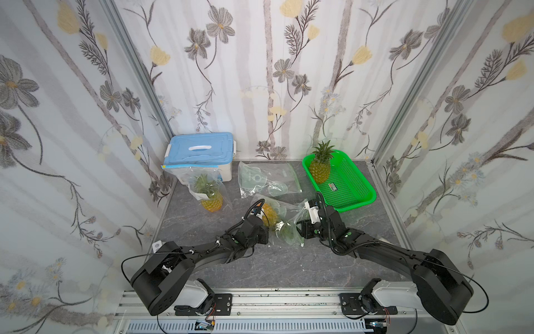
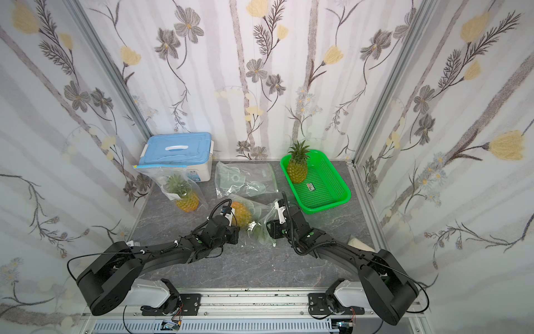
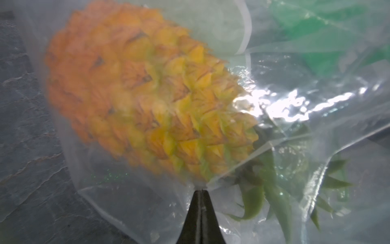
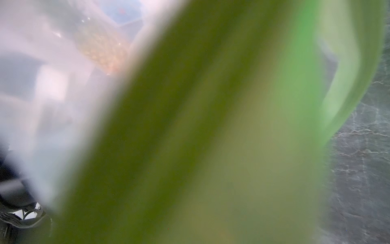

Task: Open the zip-top bag and take out the pineapple
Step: Pick up the pineapple from the zipper food storage bag.

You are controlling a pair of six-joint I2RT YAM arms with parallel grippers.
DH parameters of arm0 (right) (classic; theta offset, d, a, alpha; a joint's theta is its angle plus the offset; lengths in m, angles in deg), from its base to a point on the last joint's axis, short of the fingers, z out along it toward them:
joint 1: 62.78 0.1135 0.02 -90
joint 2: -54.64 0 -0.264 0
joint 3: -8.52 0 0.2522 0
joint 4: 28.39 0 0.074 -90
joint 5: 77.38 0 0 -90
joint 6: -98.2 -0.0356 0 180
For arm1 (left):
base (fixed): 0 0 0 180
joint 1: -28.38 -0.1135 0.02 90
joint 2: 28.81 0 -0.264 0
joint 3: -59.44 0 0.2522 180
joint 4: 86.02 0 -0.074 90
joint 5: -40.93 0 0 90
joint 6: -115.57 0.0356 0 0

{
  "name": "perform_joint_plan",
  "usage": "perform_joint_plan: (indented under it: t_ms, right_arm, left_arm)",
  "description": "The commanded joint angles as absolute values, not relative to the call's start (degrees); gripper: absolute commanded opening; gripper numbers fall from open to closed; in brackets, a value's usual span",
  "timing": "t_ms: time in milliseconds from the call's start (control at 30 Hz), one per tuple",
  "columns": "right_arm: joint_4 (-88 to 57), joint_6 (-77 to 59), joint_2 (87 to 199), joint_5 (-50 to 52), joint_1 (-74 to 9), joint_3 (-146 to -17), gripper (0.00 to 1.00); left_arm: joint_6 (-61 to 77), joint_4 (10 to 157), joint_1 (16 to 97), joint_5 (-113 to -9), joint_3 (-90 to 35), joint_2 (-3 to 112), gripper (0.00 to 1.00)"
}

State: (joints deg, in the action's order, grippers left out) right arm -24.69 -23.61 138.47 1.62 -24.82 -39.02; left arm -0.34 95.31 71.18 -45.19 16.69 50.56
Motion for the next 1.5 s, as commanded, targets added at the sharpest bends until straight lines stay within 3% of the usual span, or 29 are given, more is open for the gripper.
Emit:
perform_joint_plan:
  t_ms: [0, 367, 1000, 1067, 1200, 1467]
  right_arm:
    - [-30.96, -23.28, 140.42, -3.44, -24.72, -39.35, 0.5]
    - [-32.95, -25.27, 146.94, -7.75, -24.72, -39.12, 0.56]
    - [-46.75, -31.83, 156.77, -10.27, -23.49, -41.2, 0.57]
    - [-47.06, -32.18, 157.9, -9.97, -23.49, -41.86, 0.51]
    - [-47.86, -33.11, 159.19, -8.92, -23.49, -42.35, 0.03]
    - [-39.92, -29.87, 149.98, -6.61, -23.46, -41.74, 0.0]
  left_arm:
    - [-0.62, 97.61, 71.18, -44.63, 16.98, 50.62, 0.0]
    - [-1.64, 100.6, 71.27, -45.46, 17.26, 52.88, 0.0]
    - [-1.93, 101.47, 72.29, -45.38, 17.6, 53.49, 0.0]
    - [-2.02, 101.68, 72.39, -45.51, 17.64, 53.74, 0.0]
    - [-1.94, 101.68, 72.41, -45.31, 17.87, 53.51, 0.0]
    - [1.12, 95.31, 70.78, -40.15, 17.39, 45.37, 0.0]
